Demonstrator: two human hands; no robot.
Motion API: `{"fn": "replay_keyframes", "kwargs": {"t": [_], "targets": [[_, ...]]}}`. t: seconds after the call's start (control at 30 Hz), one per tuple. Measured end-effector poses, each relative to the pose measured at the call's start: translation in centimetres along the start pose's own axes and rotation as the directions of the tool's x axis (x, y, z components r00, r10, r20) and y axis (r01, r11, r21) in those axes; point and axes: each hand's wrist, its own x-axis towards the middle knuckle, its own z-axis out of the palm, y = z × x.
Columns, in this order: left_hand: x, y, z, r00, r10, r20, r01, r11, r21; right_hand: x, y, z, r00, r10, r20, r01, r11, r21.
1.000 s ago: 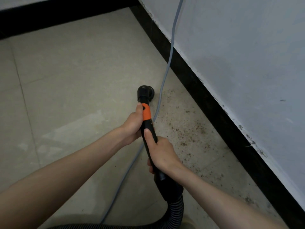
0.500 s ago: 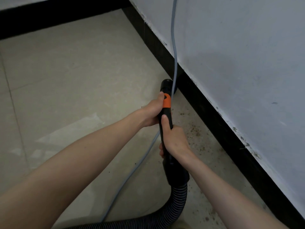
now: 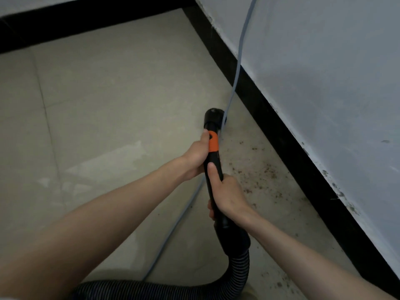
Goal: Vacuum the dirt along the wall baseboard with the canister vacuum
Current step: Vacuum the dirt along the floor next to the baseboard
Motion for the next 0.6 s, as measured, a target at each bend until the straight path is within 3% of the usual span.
{"fn": "replay_keyframes", "kwargs": {"t": [0.13,0.3,0.6], "targets": [[-2.2,-0.2,-3.2,0.999,-0.013,-0.045,0.010,0.998,-0.065,-0.7,-1.0,2.0,0.996,-0.028,0.089,0.033,0.998,-0.052],[-4.7,4.6,-6.3,0.991,-0.010,-0.131,-0.005,0.993,-0.114,-0.6,-7.1,2.8,0.975,0.019,0.222,-0.010,0.999,-0.041],[-15.8,14.7,-9.9,0.943,0.113,-0.314,-0.182,0.963,-0.199,-7.3,-19.0,3.7,0.940,-0.133,0.314,0.171,0.981,-0.095]]}}
